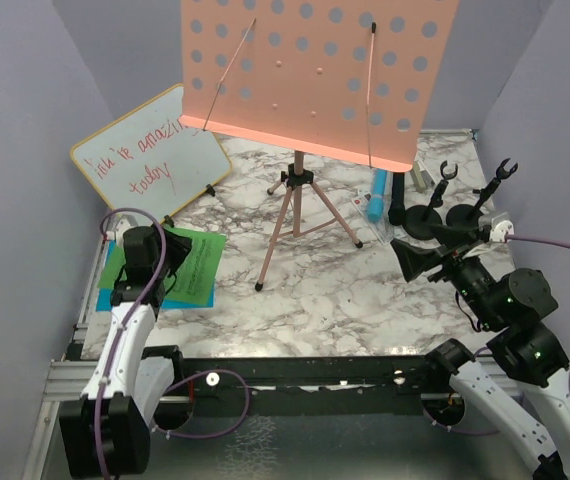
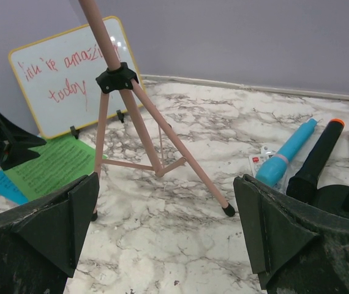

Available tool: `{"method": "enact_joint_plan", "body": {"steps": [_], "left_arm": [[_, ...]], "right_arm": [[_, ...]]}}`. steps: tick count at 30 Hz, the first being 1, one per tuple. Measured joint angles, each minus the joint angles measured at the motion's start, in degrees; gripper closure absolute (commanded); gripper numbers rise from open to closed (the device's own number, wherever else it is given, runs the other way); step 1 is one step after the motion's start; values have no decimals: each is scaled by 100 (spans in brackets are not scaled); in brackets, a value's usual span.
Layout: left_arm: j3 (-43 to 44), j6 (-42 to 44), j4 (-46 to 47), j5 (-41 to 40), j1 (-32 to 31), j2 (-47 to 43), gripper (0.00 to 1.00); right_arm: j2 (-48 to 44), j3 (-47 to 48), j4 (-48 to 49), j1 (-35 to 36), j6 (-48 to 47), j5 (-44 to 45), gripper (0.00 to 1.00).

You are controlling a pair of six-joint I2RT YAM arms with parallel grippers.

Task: Pack up the instrument practice props
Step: Place the sheet music at the center of the board.

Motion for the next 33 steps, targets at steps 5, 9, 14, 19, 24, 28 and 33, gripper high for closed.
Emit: {"method": "enact_joint_plan", "body": {"steps": [5, 9, 14, 19, 24, 28, 33], "left_arm": [[149, 710, 1104, -306, -212, 1060, 41], [492, 1255, 1832, -723, -468, 1923, 39], [1036, 1624, 2516, -1233, -872, 3060, 38], [1425, 1867, 2839, -1829, -1270, 3945, 37], [1727, 1998, 2944, -2164, -1303, 4610, 36], [1851, 2059, 3018, -2367, -1303, 4959, 36], [1910, 2061, 3099, -2507, -1303, 5322, 36]], "right_arm": [[7, -57, 24, 9, -28, -2, 0], [13, -85, 48, 9, -68, -11, 0], [55, -101, 81, 9, -107, -22, 0], [50, -157, 96, 9, -116, -22, 0], [33, -240, 103, 9, -144, -20, 0], [33, -243, 107, 9, -153, -17, 0], [33, -245, 109, 9, -155, -17, 0]]}}
